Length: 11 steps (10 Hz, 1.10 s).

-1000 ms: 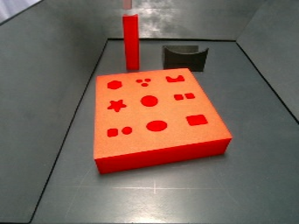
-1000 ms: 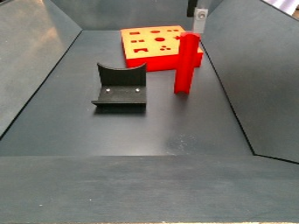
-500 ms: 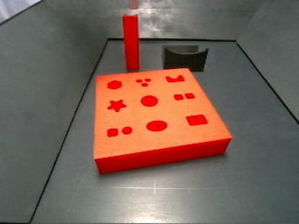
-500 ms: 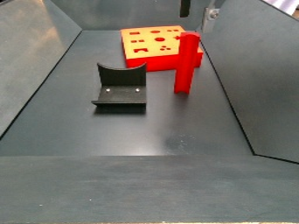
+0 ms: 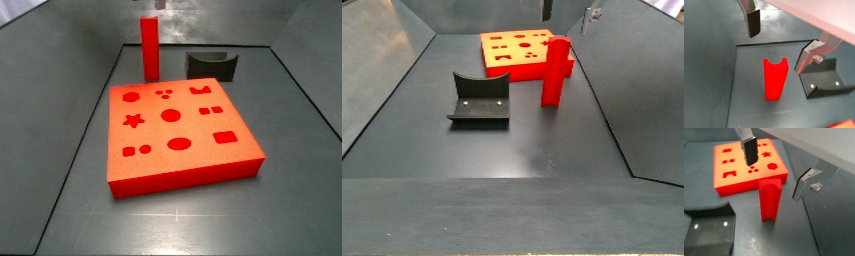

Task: Pick up the arch object. Move up. Place the arch object on the fixture. Regrasp the arch object. Rotate the arch object. Move to above the board. Insert the arch object.
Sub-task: Rotate the arch object.

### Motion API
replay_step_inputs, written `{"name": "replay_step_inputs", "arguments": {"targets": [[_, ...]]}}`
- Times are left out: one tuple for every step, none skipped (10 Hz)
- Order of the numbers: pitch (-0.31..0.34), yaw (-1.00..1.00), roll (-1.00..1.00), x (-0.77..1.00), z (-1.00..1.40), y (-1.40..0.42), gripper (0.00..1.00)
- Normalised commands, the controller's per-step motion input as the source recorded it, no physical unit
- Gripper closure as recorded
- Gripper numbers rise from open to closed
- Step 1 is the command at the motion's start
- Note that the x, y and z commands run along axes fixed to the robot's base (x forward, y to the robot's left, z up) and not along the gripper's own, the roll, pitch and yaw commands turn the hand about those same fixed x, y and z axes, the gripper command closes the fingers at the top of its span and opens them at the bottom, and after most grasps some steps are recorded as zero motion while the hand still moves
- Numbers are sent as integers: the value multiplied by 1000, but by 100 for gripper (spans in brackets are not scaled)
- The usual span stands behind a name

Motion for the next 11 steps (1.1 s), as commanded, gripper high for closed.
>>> {"name": "replay_step_inputs", "arguments": {"targets": [[15,1000,-3,40,-26,9,0],[16,1000,-3,40,-26,9,0],[18,1000,-3,40,-25,9,0],[20,1000,-3,40,-25,9,0],[21,1000,-4,40,-25,9,0],[25,1000,-4,40,-25,9,0],[28,1000,-5,41,-24,9,0],[34,1000,-6,41,-24,9,0],[37,1000,-6,41,-23,9,0],[49,969,-8,41,-22,9,0],[48,704,-8,41,-21,9,0]]}}
